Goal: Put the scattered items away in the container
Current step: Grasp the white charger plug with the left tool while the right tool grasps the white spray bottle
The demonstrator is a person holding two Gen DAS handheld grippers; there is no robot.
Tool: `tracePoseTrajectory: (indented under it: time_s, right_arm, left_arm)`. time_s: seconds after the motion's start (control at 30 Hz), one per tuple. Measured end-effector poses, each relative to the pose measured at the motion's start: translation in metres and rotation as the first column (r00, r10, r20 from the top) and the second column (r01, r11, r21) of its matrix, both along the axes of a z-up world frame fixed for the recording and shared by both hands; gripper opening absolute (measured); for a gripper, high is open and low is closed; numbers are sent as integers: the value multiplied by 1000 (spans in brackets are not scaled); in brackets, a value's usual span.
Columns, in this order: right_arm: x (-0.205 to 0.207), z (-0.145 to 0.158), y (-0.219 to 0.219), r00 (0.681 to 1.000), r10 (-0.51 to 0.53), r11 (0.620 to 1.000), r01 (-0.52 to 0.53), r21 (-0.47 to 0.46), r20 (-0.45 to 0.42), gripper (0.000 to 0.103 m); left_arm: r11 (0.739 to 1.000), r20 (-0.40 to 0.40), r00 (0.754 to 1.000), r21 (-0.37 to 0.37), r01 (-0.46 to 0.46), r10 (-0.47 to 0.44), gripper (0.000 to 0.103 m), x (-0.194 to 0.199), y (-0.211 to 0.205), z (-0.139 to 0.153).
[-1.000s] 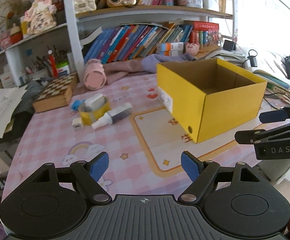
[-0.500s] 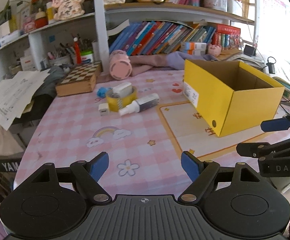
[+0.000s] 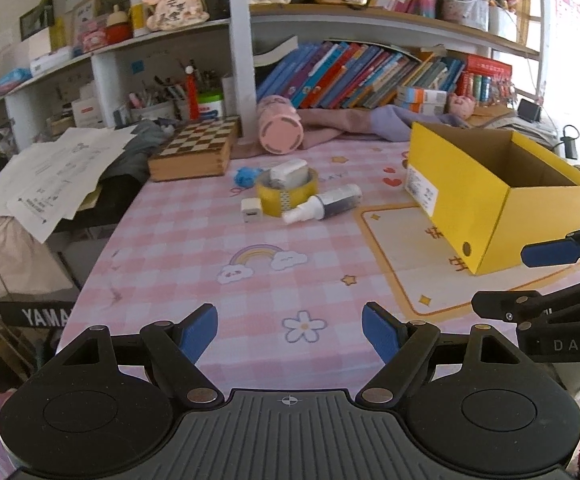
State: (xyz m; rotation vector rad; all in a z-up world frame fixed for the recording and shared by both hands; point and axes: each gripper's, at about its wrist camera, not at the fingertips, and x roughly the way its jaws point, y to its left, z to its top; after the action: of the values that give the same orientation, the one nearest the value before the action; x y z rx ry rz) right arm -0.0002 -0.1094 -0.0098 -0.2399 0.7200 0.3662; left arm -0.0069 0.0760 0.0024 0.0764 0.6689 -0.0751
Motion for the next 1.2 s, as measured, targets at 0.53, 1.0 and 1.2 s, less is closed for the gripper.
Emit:
tracePoseTrajectory:
  time_s: [0.53, 1.0, 1.2]
  right_arm:
    - [57, -4, 28, 994, 108, 994, -108, -8, -5, 69]
    - [144, -3, 49, 982, 180, 984, -180, 11, -54, 73]
    - [180, 2, 64, 954, 286, 957, -289, -32, -87, 77]
  left_arm:
    - [996, 1, 996, 0, -87, 87, 81, 50, 20, 1]
    - [996, -28, 997, 55, -73, 74, 81, 134, 20, -1]
    - [997, -55, 997, 57, -59, 62, 81, 171, 21, -10]
